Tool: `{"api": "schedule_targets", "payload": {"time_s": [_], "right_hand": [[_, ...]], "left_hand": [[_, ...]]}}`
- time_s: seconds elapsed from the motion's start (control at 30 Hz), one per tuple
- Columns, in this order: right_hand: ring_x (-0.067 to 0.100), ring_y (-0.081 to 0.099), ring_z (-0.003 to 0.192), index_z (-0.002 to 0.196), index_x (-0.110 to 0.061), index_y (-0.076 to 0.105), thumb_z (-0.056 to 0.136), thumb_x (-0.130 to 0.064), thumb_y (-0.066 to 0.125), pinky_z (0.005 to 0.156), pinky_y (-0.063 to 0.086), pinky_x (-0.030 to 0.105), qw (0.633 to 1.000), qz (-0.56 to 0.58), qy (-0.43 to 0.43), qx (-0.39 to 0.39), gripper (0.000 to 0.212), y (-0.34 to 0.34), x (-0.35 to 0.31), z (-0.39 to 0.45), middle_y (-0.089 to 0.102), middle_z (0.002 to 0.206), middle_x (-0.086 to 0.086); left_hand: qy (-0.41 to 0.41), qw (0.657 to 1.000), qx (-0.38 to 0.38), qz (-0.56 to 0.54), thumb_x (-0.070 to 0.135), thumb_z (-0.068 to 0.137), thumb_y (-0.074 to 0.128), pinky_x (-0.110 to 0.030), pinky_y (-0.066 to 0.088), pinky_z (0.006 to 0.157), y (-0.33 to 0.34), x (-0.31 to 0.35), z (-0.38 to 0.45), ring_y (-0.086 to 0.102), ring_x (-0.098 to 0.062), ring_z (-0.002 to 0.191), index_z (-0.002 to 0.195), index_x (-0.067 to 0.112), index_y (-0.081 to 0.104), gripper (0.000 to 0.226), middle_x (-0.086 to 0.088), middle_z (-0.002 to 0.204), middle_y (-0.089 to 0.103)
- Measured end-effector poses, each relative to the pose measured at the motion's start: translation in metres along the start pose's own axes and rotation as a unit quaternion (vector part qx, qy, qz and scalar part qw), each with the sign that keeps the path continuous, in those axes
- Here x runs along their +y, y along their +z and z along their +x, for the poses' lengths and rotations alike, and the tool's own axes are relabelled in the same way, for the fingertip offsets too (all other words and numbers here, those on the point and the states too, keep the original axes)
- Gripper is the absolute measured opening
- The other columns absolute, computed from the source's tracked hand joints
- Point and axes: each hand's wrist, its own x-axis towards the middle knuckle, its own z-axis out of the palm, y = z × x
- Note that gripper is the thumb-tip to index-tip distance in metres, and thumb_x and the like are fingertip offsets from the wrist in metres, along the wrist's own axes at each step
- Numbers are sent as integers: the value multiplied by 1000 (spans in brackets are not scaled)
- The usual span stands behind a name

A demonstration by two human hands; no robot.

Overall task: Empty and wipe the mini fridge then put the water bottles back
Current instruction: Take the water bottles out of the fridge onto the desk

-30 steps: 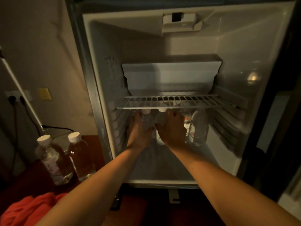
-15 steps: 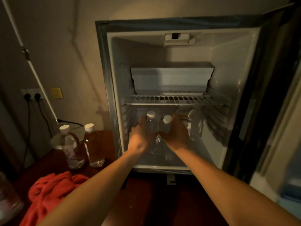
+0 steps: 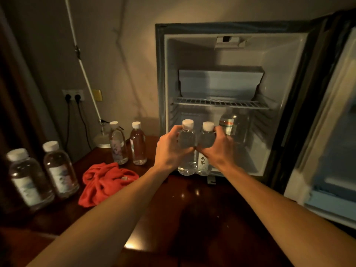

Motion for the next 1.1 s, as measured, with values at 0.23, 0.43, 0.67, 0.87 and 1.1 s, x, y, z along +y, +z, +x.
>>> {"api": "schedule_targets", "payload": {"time_s": [0.23, 0.43, 0.67, 0.87, 1.1], "right_hand": [[27, 62, 91, 110, -13, 53, 62, -64, 77, 76, 54, 41, 998, -1, -65, -10, 74, 11, -44, -31, 67, 101, 8], [29, 60, 87, 106, -12, 54, 65, -44, 83, 74, 43, 34, 995, 22, -94, -16, 59, 46, -90, -37, 65, 92, 9], [28, 61, 89, 107, -10, 57, 64, -42, 85, 77, 46, 37, 988, 82, -122, -36, 60, 104, -139, -31, 66, 92, 8], [29, 60, 96, 112, -16, 56, 64, -44, 85, 77, 47, 37, 991, 69, -106, -39, 62, 143, -146, -17, 68, 99, 8], [27, 61, 100, 119, -18, 55, 67, -41, 83, 83, 51, 40, 996, 27, -76, -48, 63, 159, -130, -19, 68, 104, 6]], "left_hand": [[7, 999, 46, 26, 45, 59, 89, -39, 57, 71, -57, -14, -31, 68, -13, 82, 112, 28, 59, 63, 4, 92, 72], [-22, 993, 103, 57, 42, 60, 85, -38, 57, 71, -120, -34, -46, 68, -13, 79, 101, 22, 59, 53, 11, 82, 67], [-62, 979, 137, 136, 39, 59, 89, -39, 55, 73, -179, -73, -33, 66, -19, 83, 99, 23, 53, 56, 7, 89, 63], [-62, 976, 143, 150, 34, 59, 90, -33, 54, 72, -195, -96, -10, 62, -16, 82, 97, 24, 50, 56, 6, 91, 63], [-46, 985, 106, 125, 32, 65, 86, -41, 55, 77, -180, -114, 4, 63, -17, 86, 101, 22, 54, 49, 6, 94, 64]]}}
